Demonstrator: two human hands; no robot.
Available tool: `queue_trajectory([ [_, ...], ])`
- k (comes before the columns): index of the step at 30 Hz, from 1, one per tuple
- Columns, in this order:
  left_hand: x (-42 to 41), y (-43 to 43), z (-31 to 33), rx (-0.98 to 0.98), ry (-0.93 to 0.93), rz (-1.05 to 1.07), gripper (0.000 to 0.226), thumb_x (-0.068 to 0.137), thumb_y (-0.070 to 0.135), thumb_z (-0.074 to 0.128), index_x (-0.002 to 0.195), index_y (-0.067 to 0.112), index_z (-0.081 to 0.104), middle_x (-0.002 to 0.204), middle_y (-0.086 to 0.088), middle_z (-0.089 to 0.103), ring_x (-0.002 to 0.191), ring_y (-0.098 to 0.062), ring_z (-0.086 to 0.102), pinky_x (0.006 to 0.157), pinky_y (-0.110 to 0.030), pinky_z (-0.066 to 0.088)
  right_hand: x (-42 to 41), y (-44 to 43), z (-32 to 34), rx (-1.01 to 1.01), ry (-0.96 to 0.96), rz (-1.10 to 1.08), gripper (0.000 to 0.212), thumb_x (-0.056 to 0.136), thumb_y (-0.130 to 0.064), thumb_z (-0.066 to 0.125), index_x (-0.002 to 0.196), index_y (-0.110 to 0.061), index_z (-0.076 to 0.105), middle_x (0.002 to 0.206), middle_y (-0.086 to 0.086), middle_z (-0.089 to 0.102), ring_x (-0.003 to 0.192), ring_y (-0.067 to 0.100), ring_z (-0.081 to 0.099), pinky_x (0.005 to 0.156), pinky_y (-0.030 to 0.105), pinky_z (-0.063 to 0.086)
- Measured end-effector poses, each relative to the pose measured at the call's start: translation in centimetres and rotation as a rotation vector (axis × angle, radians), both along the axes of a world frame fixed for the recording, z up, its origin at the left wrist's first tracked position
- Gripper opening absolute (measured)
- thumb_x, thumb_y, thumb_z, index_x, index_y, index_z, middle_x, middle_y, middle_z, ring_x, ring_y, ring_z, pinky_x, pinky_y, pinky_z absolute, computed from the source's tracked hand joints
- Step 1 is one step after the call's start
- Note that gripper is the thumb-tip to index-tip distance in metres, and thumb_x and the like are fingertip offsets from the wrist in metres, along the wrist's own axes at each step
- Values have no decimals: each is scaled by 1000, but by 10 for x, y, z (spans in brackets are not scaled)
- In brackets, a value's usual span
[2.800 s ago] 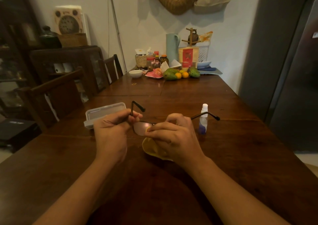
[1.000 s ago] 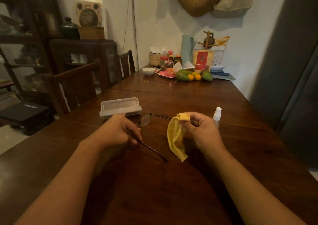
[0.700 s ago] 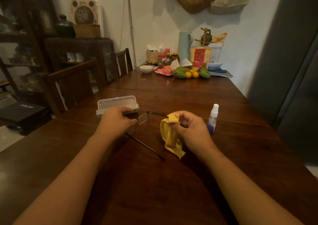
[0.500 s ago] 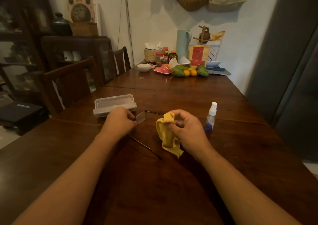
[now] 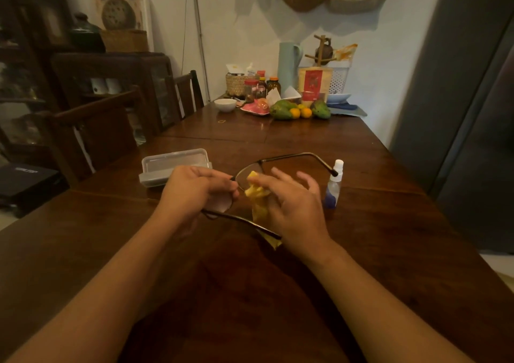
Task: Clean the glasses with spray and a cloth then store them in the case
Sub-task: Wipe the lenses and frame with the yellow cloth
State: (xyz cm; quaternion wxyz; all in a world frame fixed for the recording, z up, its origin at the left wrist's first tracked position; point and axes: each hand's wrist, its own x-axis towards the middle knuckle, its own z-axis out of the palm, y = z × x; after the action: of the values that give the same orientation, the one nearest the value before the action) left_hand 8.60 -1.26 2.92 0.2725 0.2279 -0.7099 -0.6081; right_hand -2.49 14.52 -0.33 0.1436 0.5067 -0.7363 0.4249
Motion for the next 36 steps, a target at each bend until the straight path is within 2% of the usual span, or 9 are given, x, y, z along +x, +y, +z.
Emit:
queue_trajectory([
  [3, 3, 0, 3, 60, 96, -32, 5, 72, 6, 77, 74, 2, 77, 76, -21, 74, 73, -29, 73, 73, -38, 57, -6, 4, 0, 140, 358, -49, 46, 91, -33, 51, 137, -30, 55, 139, -6, 59, 145, 35, 30, 113, 68, 11],
  [9, 12, -6, 8, 95, 186, -38, 21, 64, 10, 79, 78, -5, 75, 77, -25, 73, 74, -32, 72, 70, -35, 59, -13, 3, 3, 249, 467, -131, 65, 91, -28, 65, 149, -36, 37, 152, -9, 43, 151, 34, 3, 111, 74, 8],
  [14, 13, -5, 9, 94, 192, -73, 21, 62, 11, 78, 78, -2, 77, 76, -21, 74, 71, -26, 73, 68, -30, 58, -5, 2, 2, 192, 361, 84, 57, 92, -37, 38, 148, -37, 32, 139, -6, 59, 150, 25, 10, 116, 59, 11],
  [18, 16, -8, 9, 151, 197, -82, 22, 66, 9, 78, 82, -6, 75, 79, -25, 73, 76, -31, 72, 73, -35, 59, -13, 8, 0, 105, 387, 40, 60, 85, -20, 66, 139, -33, 44, 120, 2, 69, 142, 19, 18, 113, 53, 19],
  [24, 18, 1, 15, 89, 161, -70, 18, 69, 14, 74, 80, 0, 77, 81, -25, 74, 76, -31, 73, 75, -38, 60, -17, 5, -2, 165, 442, 67, 57, 90, -34, 44, 146, -37, 39, 150, -15, 45, 145, 22, 21, 113, 50, 14],
  [27, 19, 2, 16, 29, 129, -47, 14, 85, 5, 65, 80, 0, 77, 81, -24, 74, 80, -32, 74, 77, -36, 61, -23, 6, -7, 57, 470, 27, 42, 94, -33, 53, 136, -34, 55, 143, -16, 52, 137, 25, 37, 105, 48, 29],
  [30, 18, 7, 17, -25, 96, -48, 20, 89, 3, 62, 76, 3, 77, 78, -19, 75, 79, -27, 75, 73, -31, 61, -26, 7, -12, -189, 254, -10, 25, 88, -25, 67, 113, -28, 72, 118, -24, 64, 119, 19, 54, 89, 44, 48],
  [32, 18, 11, 19, -35, 83, -73, 22, 89, 3, 61, 76, 7, 78, 78, -15, 76, 79, -25, 75, 69, -26, 60, -25, 6, -11, -310, -112, 59, 21, 87, -18, 69, 103, -31, 74, 101, -25, 69, 108, 10, 61, 85, 38, 56],
  [36, 19, 11, 20, -27, 76, -109, 26, 90, 1, 60, 77, 12, 79, 79, -15, 77, 79, -23, 75, 64, -22, 58, -26, 5, -6, -287, -642, 213, 25, 85, -15, 73, 92, -40, 76, 101, -18, 75, 101, 0, 68, 83, 23, 57],
])
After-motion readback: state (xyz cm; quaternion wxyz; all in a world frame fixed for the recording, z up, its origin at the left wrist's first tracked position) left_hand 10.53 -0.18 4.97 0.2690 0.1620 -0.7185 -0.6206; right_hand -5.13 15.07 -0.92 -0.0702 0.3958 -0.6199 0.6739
